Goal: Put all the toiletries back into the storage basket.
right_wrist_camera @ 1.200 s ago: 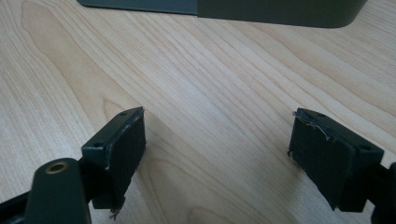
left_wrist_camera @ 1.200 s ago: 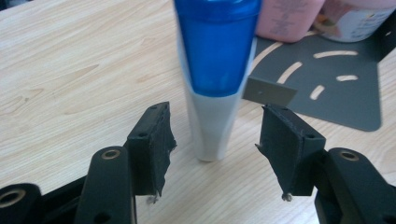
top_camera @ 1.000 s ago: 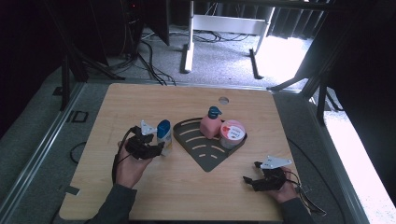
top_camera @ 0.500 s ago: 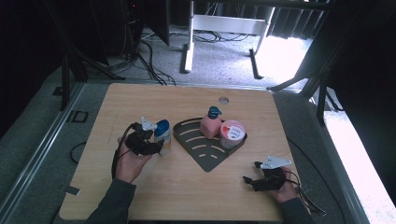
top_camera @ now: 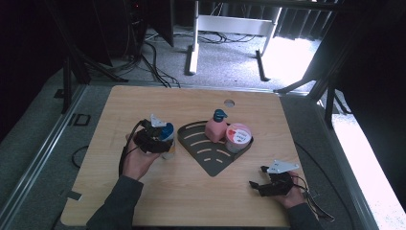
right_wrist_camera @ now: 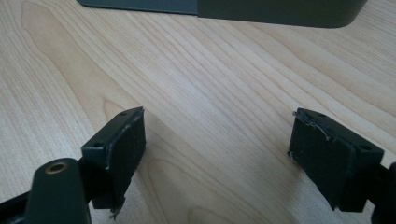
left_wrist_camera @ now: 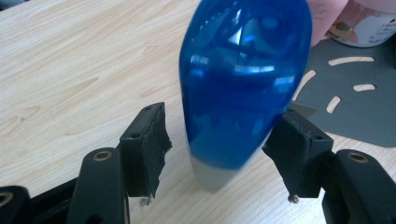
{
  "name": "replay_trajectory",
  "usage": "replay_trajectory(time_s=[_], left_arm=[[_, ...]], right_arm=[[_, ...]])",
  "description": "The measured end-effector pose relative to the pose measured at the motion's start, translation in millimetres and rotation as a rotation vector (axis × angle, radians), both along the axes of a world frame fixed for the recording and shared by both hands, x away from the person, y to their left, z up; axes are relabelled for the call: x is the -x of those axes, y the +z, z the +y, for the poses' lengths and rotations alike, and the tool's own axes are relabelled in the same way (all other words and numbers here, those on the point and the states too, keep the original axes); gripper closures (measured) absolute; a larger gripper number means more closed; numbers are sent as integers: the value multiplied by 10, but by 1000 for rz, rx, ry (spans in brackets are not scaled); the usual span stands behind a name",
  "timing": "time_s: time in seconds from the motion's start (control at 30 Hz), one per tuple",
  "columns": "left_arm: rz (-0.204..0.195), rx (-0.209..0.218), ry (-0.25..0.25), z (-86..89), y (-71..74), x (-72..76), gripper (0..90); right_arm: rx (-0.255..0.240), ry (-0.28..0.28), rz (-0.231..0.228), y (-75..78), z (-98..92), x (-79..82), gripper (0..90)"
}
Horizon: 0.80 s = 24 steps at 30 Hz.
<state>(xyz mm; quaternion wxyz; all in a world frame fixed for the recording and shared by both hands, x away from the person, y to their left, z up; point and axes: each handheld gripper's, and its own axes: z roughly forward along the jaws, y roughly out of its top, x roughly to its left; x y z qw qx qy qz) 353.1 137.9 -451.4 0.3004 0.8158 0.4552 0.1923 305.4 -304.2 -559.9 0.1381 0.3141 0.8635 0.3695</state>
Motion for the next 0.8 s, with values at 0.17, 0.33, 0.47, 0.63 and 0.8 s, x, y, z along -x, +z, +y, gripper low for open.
replay_trajectory(time_s=[0.17, 0.33, 0.47, 0.63, 0.8], left_arm=[[2, -17, -19, -44, 35, -57, 404], [-4, -37, -34, -87, 95, -106, 418], [-5, -51, -50, -115, 149, -138, 436], [0, -68, -56, -145, 168, -169, 442], [29, -79, -72, -171, 152, -228, 469]], right_arm=[[0, 0, 0, 0, 0, 0, 182], [-1, 0, 1, 0, 0, 1, 182], [-1, 0, 1, 0, 0, 1, 182], [-1, -1, 1, 0, 1, 0, 182], [-1, -1, 1, 0, 1, 0, 182]])
